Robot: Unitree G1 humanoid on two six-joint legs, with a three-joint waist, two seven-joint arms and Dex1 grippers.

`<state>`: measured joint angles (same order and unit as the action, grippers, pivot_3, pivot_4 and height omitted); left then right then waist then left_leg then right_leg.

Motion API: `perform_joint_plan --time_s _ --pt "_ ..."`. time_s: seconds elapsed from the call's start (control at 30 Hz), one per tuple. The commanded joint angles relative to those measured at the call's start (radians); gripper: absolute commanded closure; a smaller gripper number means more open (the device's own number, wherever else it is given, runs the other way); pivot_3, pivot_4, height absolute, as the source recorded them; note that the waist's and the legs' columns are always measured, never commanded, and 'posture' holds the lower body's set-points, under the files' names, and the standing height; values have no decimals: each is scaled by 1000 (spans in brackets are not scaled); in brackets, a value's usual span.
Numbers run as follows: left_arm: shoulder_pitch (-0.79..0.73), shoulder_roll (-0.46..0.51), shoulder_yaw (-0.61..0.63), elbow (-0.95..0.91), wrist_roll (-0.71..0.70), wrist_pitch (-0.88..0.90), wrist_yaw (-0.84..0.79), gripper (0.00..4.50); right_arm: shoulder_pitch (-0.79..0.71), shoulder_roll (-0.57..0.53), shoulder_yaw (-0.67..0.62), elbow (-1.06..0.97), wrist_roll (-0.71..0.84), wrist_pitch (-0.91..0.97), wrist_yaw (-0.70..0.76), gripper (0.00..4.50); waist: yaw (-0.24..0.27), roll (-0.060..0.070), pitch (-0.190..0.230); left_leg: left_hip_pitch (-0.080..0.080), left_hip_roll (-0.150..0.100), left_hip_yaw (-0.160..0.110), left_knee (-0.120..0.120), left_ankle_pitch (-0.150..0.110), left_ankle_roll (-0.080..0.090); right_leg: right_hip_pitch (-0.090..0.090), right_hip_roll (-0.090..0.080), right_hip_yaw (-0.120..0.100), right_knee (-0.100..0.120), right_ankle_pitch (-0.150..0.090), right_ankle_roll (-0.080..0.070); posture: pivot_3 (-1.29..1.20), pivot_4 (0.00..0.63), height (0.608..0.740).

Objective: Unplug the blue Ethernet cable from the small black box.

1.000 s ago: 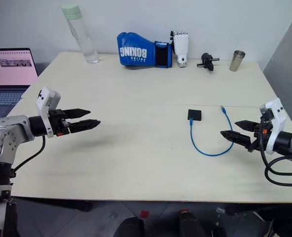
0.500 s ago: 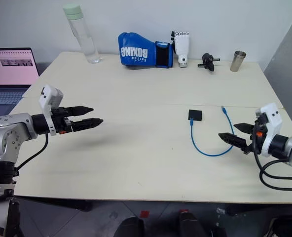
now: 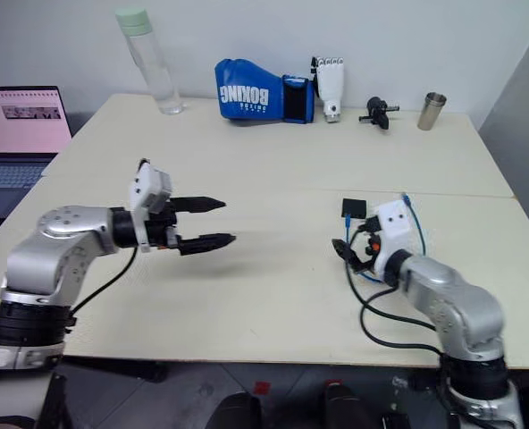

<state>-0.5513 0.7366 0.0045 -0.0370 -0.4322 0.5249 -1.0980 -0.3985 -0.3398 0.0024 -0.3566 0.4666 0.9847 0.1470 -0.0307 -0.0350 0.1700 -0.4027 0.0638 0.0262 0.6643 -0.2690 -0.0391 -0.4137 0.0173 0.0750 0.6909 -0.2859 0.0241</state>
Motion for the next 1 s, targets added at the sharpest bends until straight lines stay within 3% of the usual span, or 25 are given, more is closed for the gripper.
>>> perform_joint_plan --time_s 0.03,0.23,0.43,0.83,1.0 --pt "23 -21 -11 -56 26 -32 39 16 -88 77 16 169 -119 -120 -93 0 0 0 0 0 0 0 0 0 0 0 0 0 0 0 0 0 150 740" --pt "65 -32 1 -120 9 -2 81 16 -199 173 -21 480 -215 -275 -164 0 -2 0 0 0 0 1 0 0 0 -2 0 0 2 0 -1 0 150 740" --pt "90 -25 27 -148 2 15 117 16 -243 207 -27 609 -253 -348 -160 0 -3 0 0 0 0 1 0 0 0 -2 -1 0 3 0 -1 0 150 740" --pt "81 -33 41 -174 -24 56 152 0 -202 251 -26 604 -290 -351 -142 2413 -4 1 0 1 0 1 0 0 0 -2 -1 0 5 -1 -1 0 150 740" --pt "42 -56 40 -155 -47 77 163 0 -213 228 -57 622 -294 -358 -128 3630 -4 0 0 1 0 1 0 0 0 -1 -1 0 5 -1 -1 0 150 740"
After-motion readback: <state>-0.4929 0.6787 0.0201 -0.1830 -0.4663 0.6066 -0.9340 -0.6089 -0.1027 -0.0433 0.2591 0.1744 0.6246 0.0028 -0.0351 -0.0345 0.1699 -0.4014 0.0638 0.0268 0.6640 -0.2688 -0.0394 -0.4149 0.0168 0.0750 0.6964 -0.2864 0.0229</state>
